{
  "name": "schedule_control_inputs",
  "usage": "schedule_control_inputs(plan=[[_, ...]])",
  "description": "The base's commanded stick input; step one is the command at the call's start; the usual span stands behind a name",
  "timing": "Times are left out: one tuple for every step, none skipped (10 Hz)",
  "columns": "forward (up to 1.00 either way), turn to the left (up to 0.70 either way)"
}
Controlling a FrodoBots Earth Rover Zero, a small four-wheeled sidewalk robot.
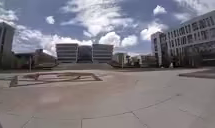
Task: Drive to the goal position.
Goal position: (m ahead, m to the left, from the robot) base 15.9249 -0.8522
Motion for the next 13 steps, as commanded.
schedule_control_inputs(plan=[[1.0, 0.03], [1.0, 0.03], [1.0, 0.03], [1.0, 0.03], [1.0, 0.03], [1.0, 0.03], [1.0, 0.03], [1.0, 0.03], [1.0, 0.03], [1.0, 0.03], [1.0, 0.03], [1.0, 0.03], [1.0, 0.03]])
